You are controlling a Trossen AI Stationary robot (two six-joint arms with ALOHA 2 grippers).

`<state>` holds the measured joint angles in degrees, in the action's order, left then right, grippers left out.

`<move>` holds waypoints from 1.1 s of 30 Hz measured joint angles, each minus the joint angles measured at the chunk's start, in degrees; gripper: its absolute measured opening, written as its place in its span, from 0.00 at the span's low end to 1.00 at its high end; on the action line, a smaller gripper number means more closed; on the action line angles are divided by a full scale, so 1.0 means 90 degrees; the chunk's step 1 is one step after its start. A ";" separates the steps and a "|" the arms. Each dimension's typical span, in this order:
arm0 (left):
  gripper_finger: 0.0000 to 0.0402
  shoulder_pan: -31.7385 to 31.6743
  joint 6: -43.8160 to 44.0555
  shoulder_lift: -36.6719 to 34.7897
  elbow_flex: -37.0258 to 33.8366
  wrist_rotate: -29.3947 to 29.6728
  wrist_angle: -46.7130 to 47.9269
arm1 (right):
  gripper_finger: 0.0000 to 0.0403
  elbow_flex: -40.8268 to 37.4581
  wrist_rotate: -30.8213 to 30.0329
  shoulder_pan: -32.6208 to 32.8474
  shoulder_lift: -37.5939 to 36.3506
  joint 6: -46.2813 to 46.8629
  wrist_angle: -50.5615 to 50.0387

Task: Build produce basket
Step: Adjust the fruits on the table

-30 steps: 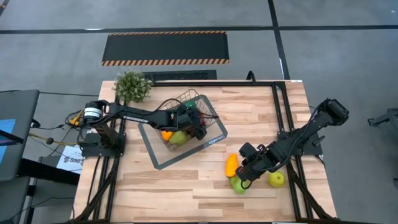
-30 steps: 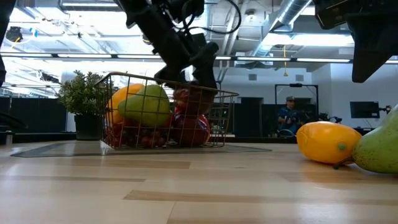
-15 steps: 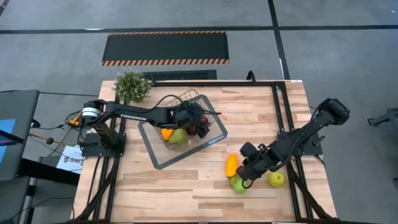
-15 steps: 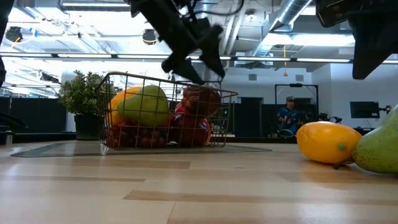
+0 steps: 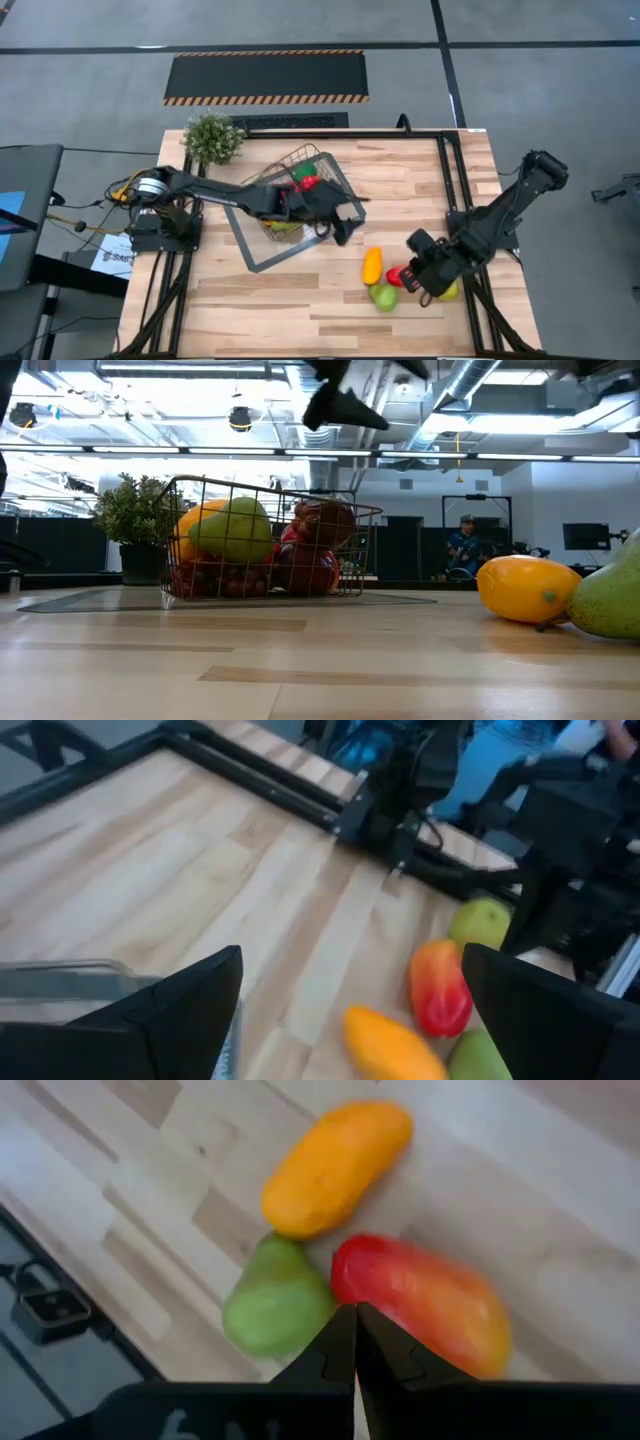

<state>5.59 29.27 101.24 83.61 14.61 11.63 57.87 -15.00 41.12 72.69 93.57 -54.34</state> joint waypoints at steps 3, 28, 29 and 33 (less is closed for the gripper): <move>0.91 0.0318 0.0244 0.0435 0.0010 0.0349 -0.0407 | 0.12 0.0000 0.0007 0.0365 0.0063 0.0516 -0.0170; 0.91 0.1208 0.1638 0.1374 0.0002 0.0670 -0.0777 | 0.19 0.0032 0.1471 0.1472 0.1855 0.3302 -0.1463; 0.91 0.1213 0.1639 0.1373 0.0002 0.0741 -0.0709 | 0.18 0.0034 0.1514 0.1424 0.1936 0.3238 -0.1472; 0.91 0.1216 0.1672 0.1371 -0.0002 0.0595 -0.0661 | 0.18 -0.0022 0.1612 0.1252 0.2256 0.2760 -0.1054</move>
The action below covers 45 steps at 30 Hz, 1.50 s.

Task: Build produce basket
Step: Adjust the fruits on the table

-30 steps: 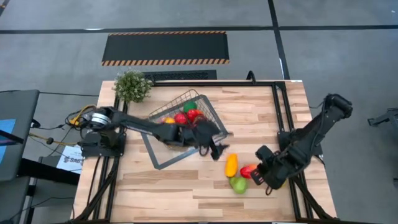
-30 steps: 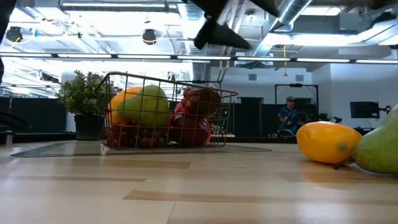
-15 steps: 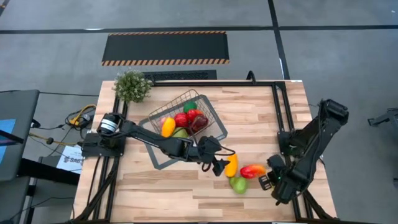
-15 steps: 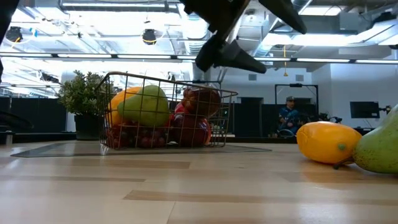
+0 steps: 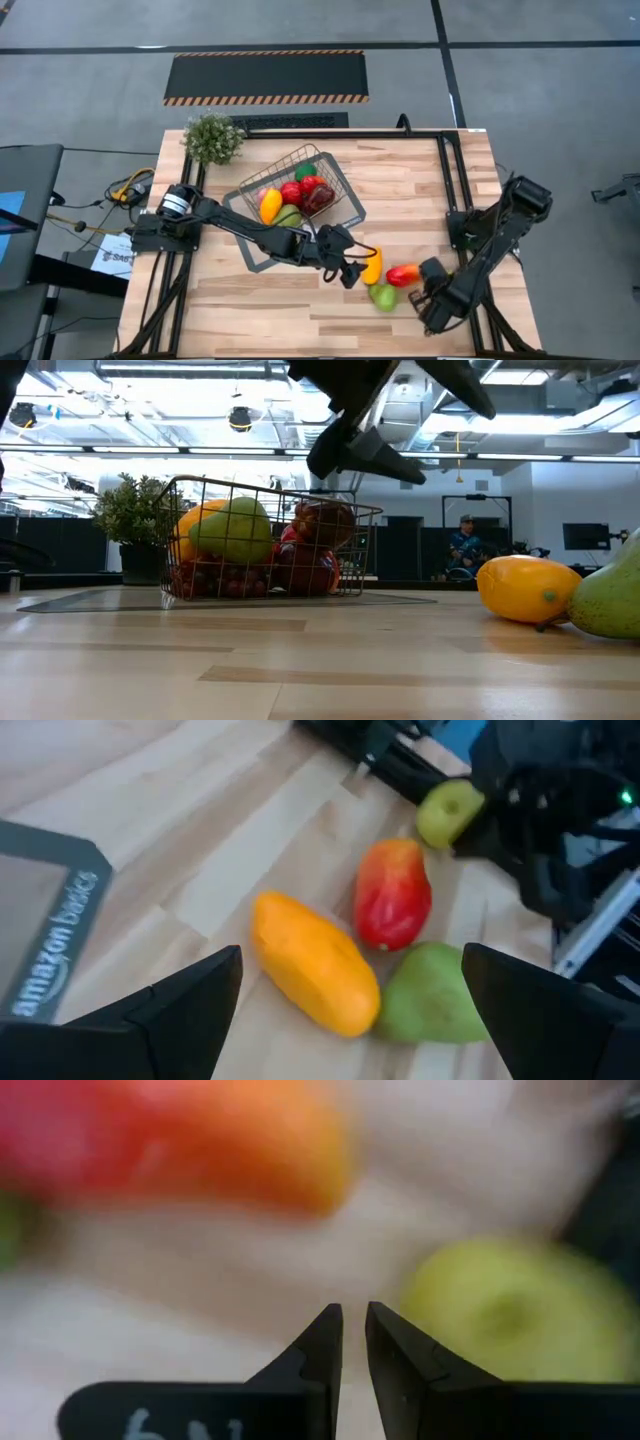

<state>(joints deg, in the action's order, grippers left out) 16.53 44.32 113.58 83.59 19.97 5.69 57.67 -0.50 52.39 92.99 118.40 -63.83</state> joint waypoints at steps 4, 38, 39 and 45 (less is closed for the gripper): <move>0.91 0.0007 0.0044 0.0000 0.0000 -0.0097 0.0228 | 0.18 0.0016 -0.0052 -0.0322 0.0386 -0.0763 0.0570; 0.91 0.0213 0.0509 -0.0044 0.0000 -0.0296 0.1261 | 0.18 0.0719 0.0684 -0.1255 -0.0755 -0.2885 -0.2900; 0.91 0.0202 0.0510 -0.0044 0.0000 -0.0294 0.1261 | 0.17 0.0632 0.0869 -0.1196 -0.0785 -0.2763 -0.2739; 0.91 0.0194 0.0510 -0.0044 0.0000 -0.0134 0.1261 | 0.13 0.0118 0.1784 -0.0723 -0.0416 -0.2285 -0.2867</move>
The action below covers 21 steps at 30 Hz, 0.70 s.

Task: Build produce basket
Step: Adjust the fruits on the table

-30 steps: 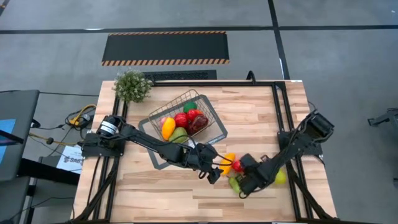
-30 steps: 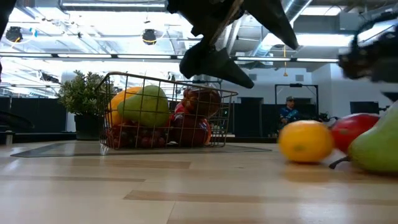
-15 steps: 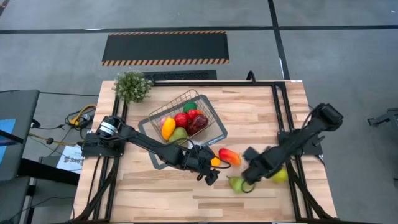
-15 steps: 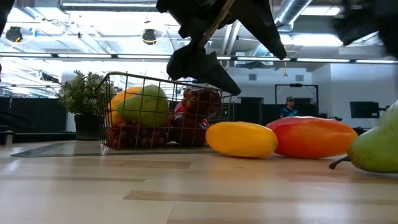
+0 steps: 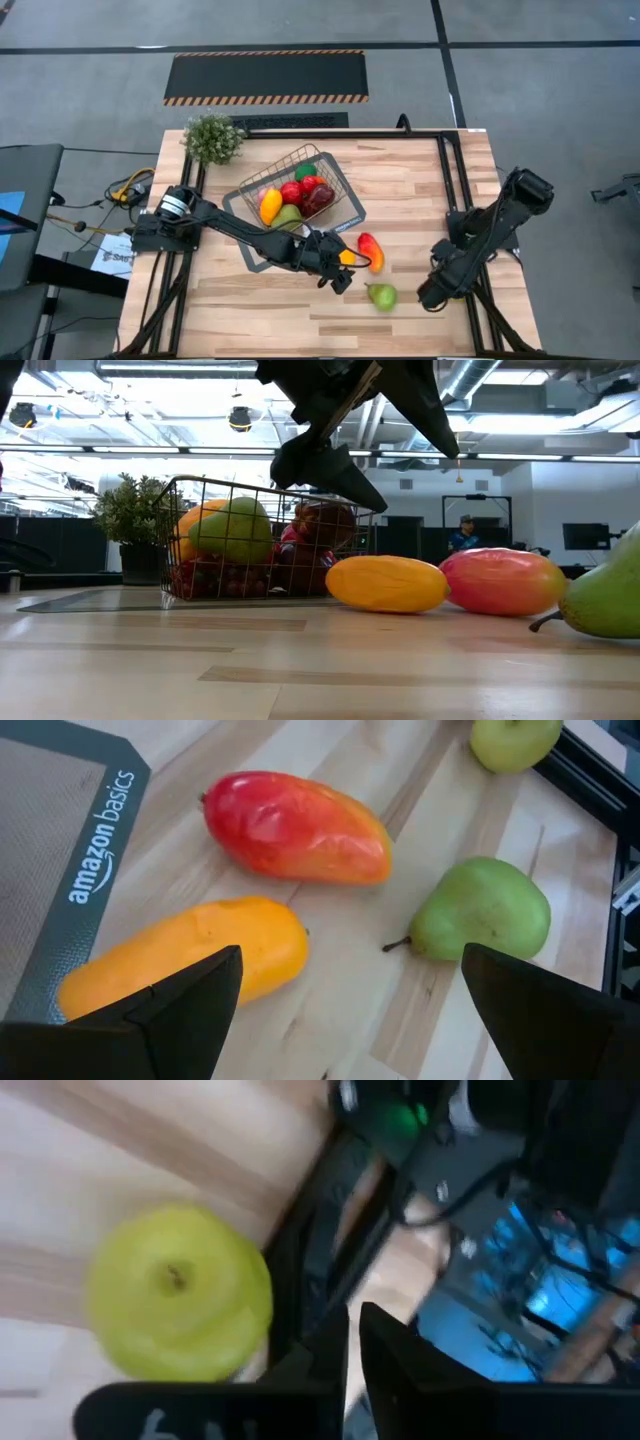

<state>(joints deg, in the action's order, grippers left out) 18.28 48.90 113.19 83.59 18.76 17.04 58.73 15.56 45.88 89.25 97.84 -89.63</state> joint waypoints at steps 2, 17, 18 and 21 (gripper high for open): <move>0.91 0.0000 -0.0002 0.0000 0.0000 0.0005 0.0002 | 0.11 -0.0139 0.0251 0.0097 0.0042 0.0035 0.0185; 0.91 -0.0002 -0.0068 0.0002 0.0000 0.0008 0.0029 | 0.04 -0.0040 -0.0358 0.0234 0.0622 0.0782 0.2757; 0.91 -0.0002 -0.0068 0.0002 0.0000 0.0006 0.0029 | 0.04 0.0079 -0.0712 0.0122 0.0622 0.0635 0.2762; 0.91 -0.0002 -0.0044 0.0002 0.0000 0.0008 0.0029 | 0.04 0.0464 -0.1646 -0.0242 0.0615 -0.0189 0.2811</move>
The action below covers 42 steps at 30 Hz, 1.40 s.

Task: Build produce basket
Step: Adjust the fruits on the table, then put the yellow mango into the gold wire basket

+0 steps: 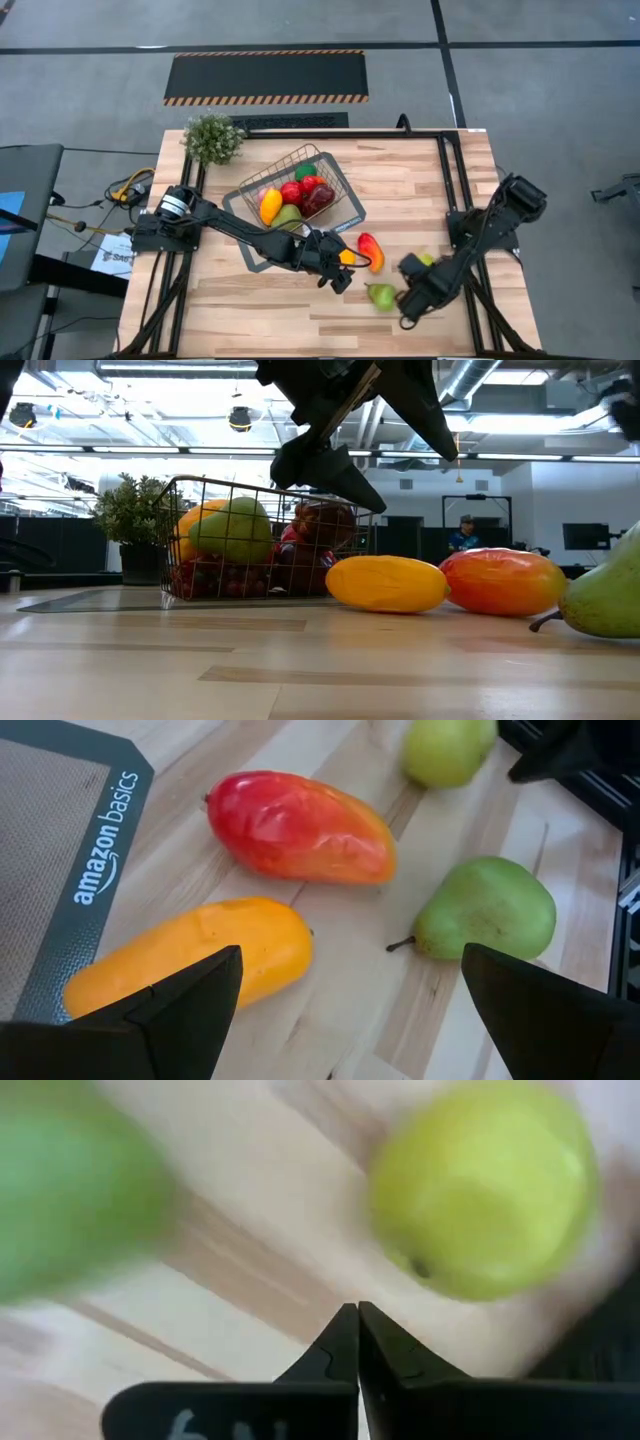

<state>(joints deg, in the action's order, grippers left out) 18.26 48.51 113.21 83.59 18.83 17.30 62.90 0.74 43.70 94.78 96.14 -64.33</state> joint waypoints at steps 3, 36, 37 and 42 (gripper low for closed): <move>0.91 -0.0011 0.0006 0.0000 0.0000 0.0008 -0.0002 | 0.03 0.0497 -0.0765 -0.0284 0.0000 -0.1080 0.0102; 0.91 -0.1156 -0.5538 0.0097 -0.0384 -0.2214 -0.0268 | 0.04 0.0837 -0.1461 -0.0148 -0.0005 -0.0220 -0.1722; 0.91 -0.1169 -0.5684 0.0162 -0.0397 -0.2187 -0.0293 | 0.04 0.0837 -0.1450 -0.0148 -0.0005 -0.0215 -0.1726; 0.91 -0.1149 -0.6124 0.0581 -0.0461 -0.2312 -0.0330 | 0.03 0.0834 -0.1424 -0.0116 -0.0005 -0.0174 -0.1726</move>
<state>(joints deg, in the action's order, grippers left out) 7.92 -6.61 118.44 79.44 -1.98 14.33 70.41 -12.08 42.66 94.74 94.57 -79.86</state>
